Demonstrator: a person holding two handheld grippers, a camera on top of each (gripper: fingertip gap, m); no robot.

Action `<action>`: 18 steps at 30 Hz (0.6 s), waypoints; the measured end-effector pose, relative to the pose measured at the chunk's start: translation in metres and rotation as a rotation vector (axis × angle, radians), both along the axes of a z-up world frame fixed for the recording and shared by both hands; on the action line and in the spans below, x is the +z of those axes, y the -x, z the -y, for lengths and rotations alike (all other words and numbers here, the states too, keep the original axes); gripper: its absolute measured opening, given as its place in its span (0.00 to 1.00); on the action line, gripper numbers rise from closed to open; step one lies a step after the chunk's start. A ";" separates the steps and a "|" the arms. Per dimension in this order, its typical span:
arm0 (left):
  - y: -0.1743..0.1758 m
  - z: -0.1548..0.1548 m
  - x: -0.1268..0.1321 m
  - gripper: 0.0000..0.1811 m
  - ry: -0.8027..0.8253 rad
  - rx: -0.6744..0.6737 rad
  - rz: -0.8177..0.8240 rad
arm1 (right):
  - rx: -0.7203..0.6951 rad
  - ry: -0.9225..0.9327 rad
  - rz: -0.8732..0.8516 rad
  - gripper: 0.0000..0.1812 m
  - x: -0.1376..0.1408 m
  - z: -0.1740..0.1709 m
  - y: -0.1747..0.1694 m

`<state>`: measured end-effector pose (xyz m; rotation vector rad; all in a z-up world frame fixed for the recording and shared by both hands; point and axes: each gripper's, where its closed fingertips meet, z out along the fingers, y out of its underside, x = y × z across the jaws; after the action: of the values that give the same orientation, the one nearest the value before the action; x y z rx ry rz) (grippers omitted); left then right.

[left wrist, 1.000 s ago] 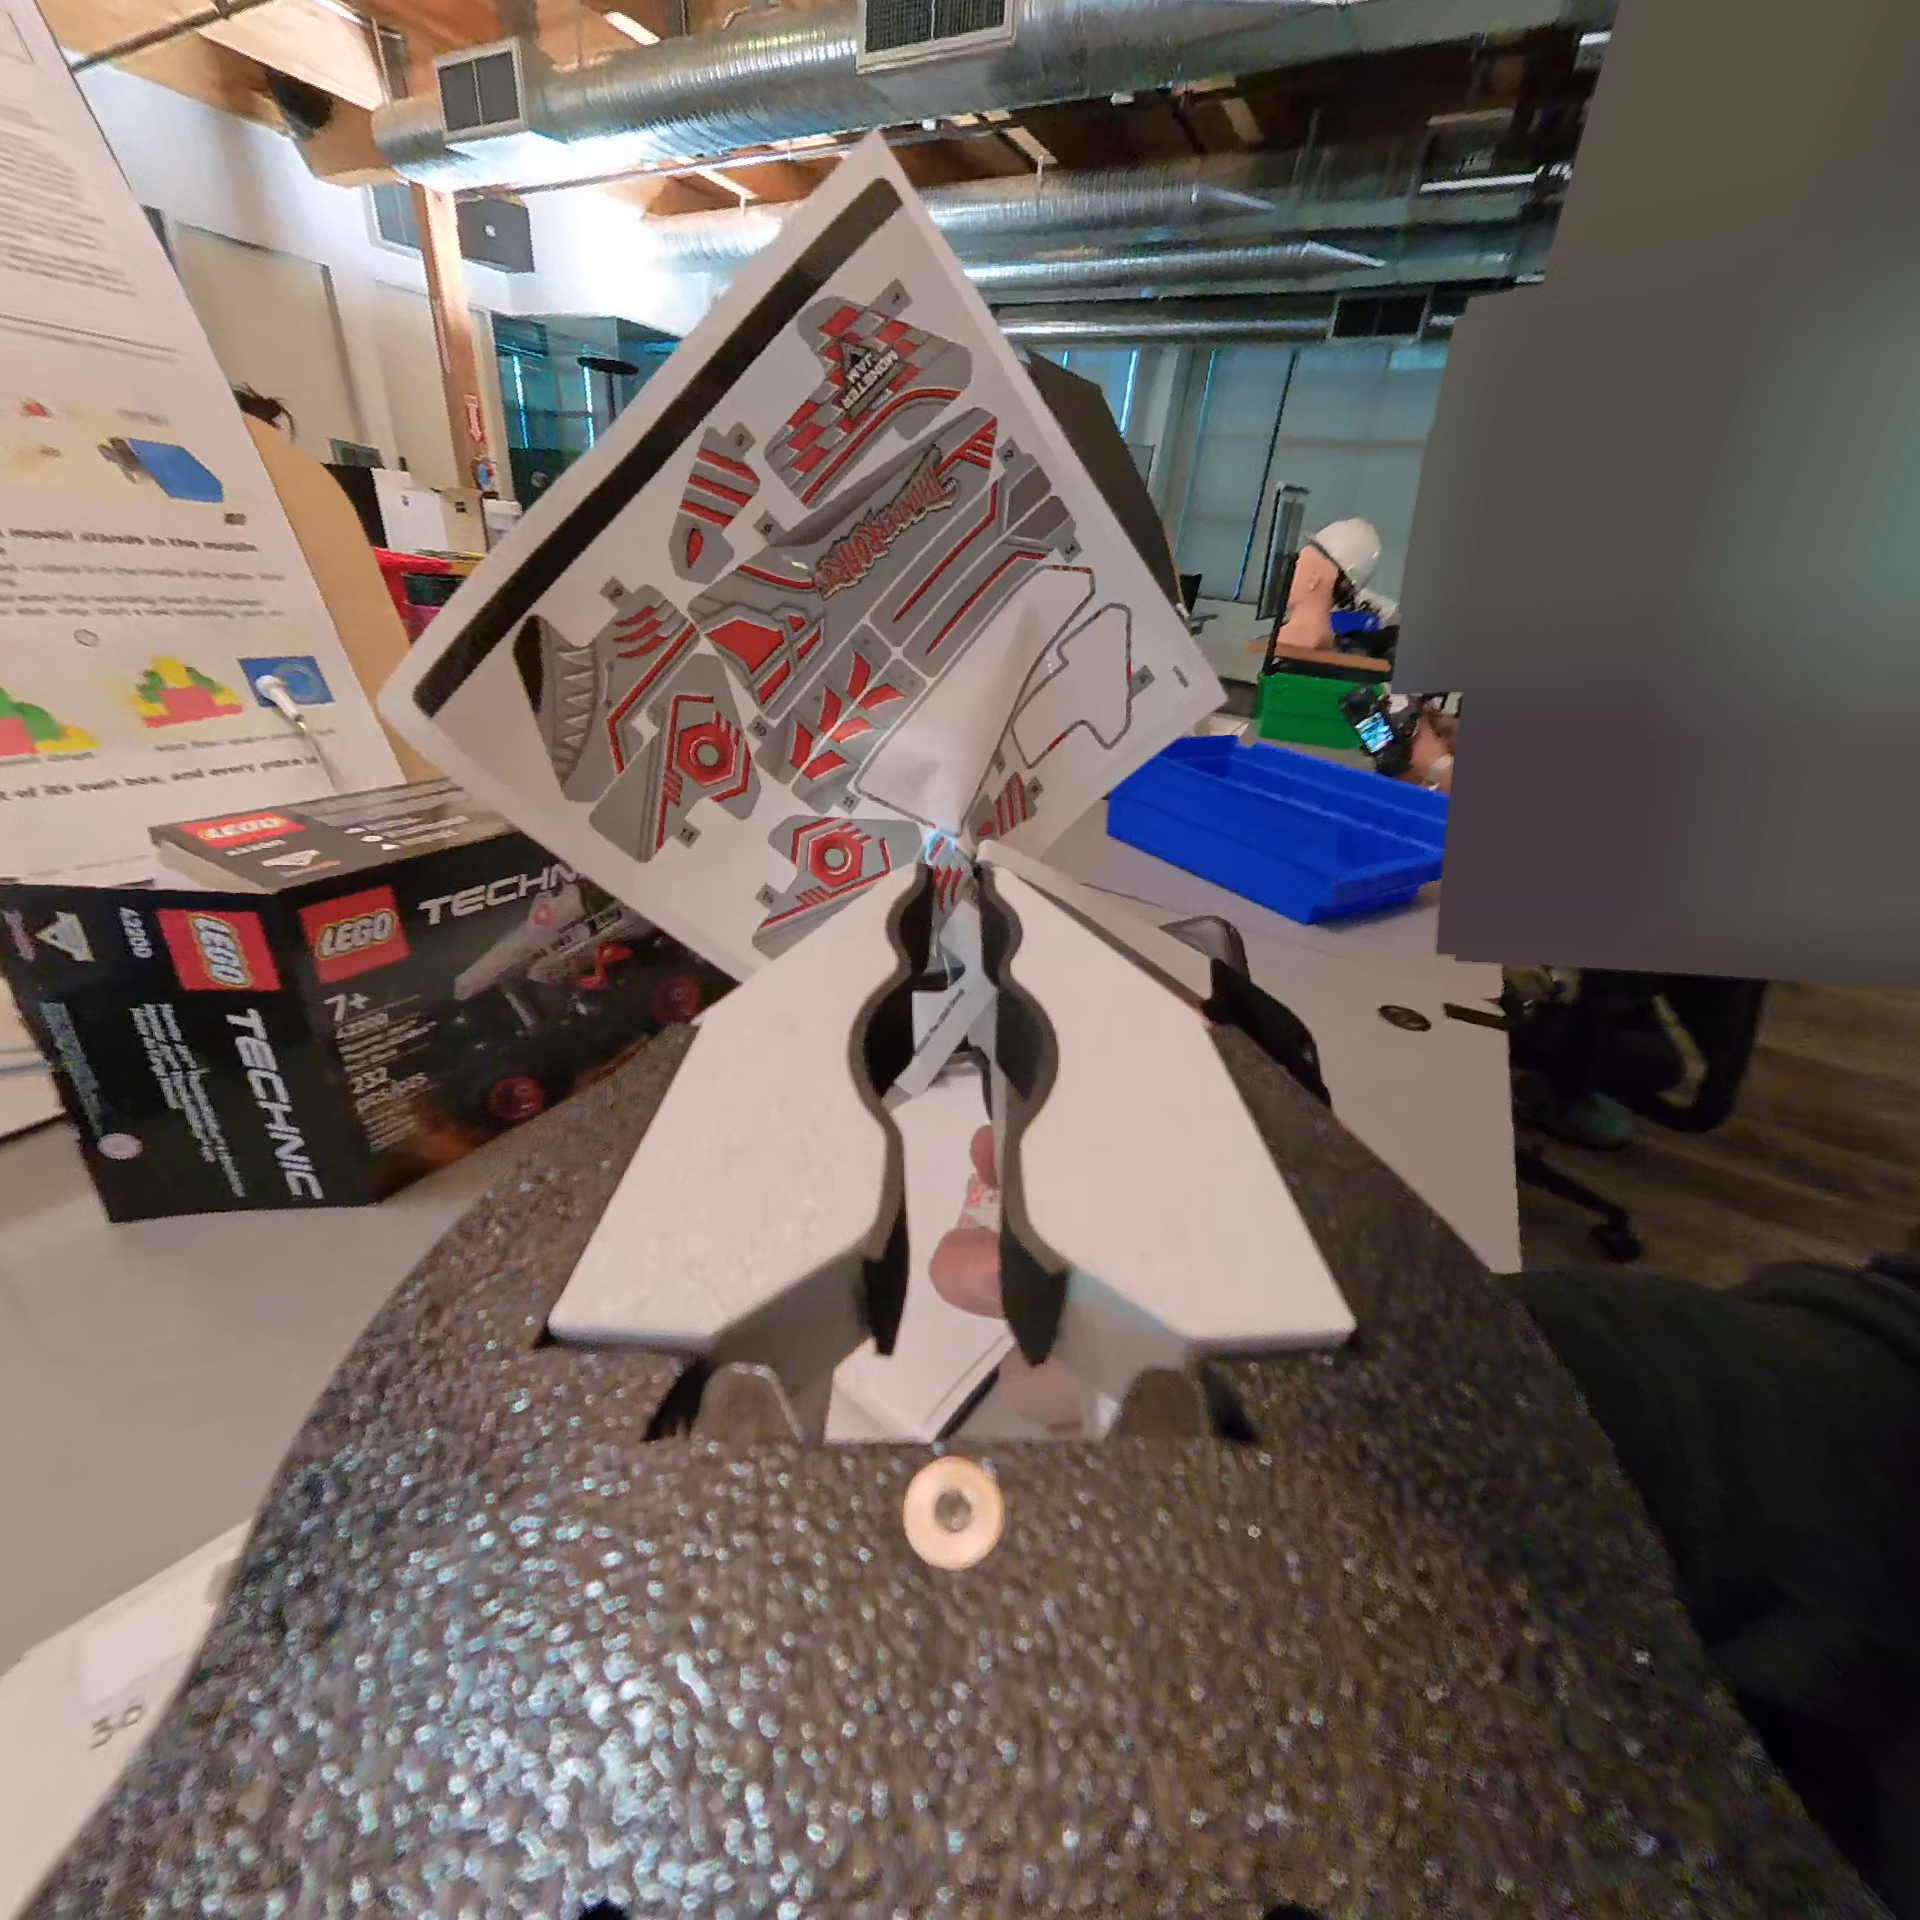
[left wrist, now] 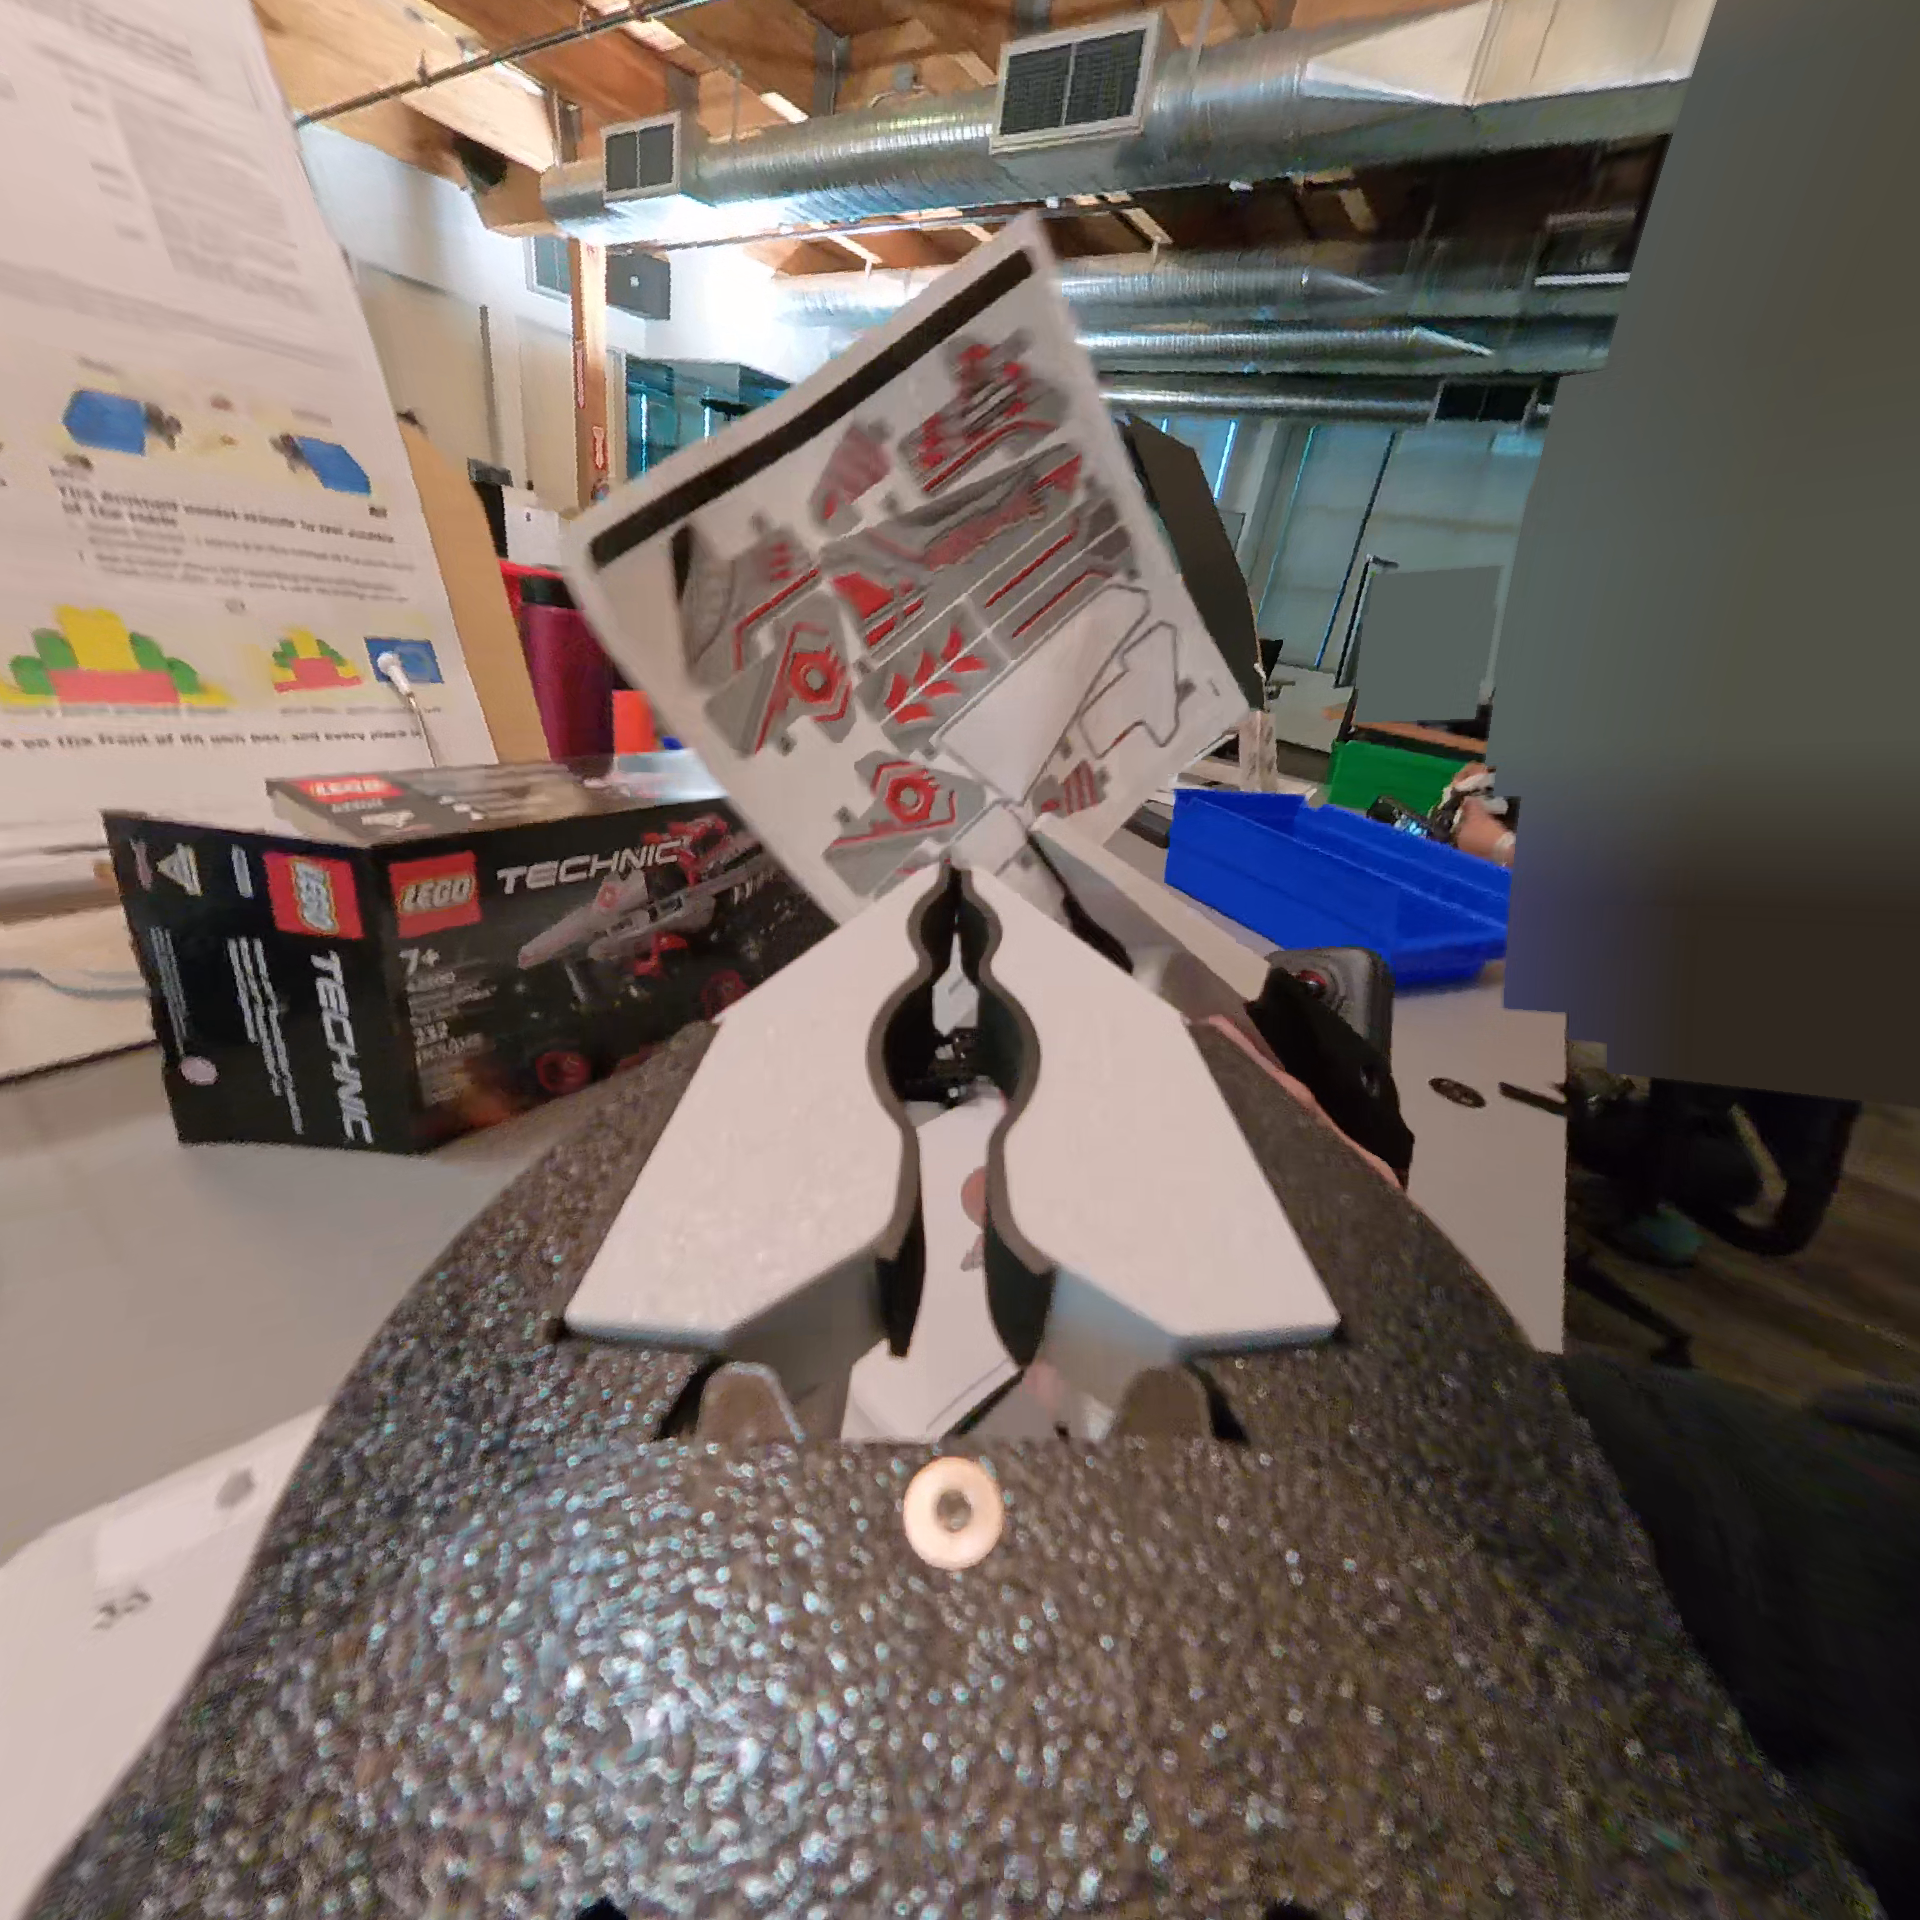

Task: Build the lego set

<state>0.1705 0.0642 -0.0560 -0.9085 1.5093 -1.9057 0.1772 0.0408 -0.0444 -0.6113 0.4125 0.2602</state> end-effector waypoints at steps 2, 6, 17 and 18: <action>-0.001 0.000 -0.005 0.00 0.045 -0.008 -0.037 | -0.055 0.028 0.029 0.00 0.001 0.002 0.000; -0.002 0.001 -0.007 0.00 0.058 -0.016 -0.059 | -0.119 0.087 0.095 0.00 0.003 0.001 0.004; 0.005 0.018 0.007 0.07 -0.294 0.056 0.145 | -0.018 0.035 0.086 0.00 0.005 -0.003 0.011; 0.005 0.019 0.006 0.07 -0.312 0.052 0.145 | 0.003 0.019 0.081 0.00 0.006 -0.004 0.013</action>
<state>0.1656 0.0448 -0.0497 -0.6486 1.6192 -1.6033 0.1645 0.0444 -0.0386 -0.6390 0.3363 0.2332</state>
